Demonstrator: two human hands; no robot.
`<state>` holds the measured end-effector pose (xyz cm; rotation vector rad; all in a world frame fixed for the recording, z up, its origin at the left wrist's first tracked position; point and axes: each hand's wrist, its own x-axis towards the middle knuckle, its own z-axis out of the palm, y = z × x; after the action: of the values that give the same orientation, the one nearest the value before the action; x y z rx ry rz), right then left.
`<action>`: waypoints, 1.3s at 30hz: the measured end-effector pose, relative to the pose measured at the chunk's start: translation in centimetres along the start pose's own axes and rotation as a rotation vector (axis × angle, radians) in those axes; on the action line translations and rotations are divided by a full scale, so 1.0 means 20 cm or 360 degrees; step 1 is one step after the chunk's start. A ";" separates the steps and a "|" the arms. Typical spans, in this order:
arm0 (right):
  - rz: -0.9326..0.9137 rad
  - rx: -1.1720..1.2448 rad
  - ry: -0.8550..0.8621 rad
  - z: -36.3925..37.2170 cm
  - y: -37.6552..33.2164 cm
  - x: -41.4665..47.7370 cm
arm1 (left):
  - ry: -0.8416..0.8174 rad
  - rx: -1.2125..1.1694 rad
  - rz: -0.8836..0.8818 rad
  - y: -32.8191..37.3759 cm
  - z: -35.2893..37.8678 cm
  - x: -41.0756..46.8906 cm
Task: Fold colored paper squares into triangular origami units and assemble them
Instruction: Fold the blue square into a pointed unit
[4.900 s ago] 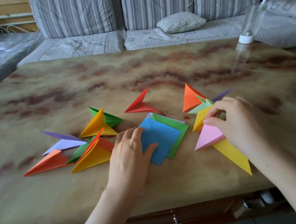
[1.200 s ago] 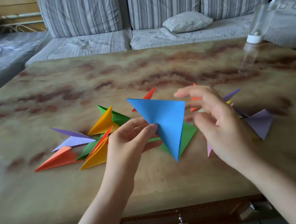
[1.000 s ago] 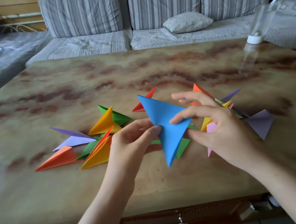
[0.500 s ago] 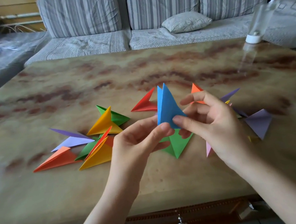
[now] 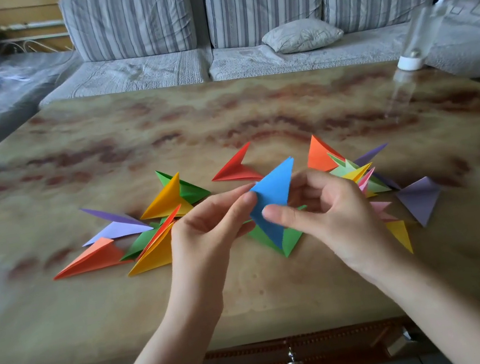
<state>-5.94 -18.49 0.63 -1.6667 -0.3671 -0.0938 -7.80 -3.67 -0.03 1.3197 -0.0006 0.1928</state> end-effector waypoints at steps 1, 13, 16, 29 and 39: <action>-0.0013 0.0050 0.0025 -0.01 -0.01 0.01 | -0.0003 0.0092 0.0072 0.01 0.00 0.01; -0.0063 -0.0327 -0.0120 -0.09 -0.03 0.00 | -0.0152 0.0547 0.0216 0.02 -0.01 -0.01; -0.0146 -0.0324 -0.0080 -0.08 -0.02 0.00 | -0.0107 0.0376 0.0091 0.01 0.00 -0.01; -0.0067 -0.0407 -0.0115 -0.13 -0.02 0.00 | 0.0032 0.0764 0.0292 0.04 -0.06 0.03; -0.0282 -0.0614 -0.0019 -0.09 -0.04 -0.02 | -0.0056 0.0958 0.0331 0.07 -0.10 0.05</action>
<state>-6.32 -20.31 1.54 -2.0122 -0.5305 -0.3022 -7.22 -1.20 1.01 1.9247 -0.1181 0.3651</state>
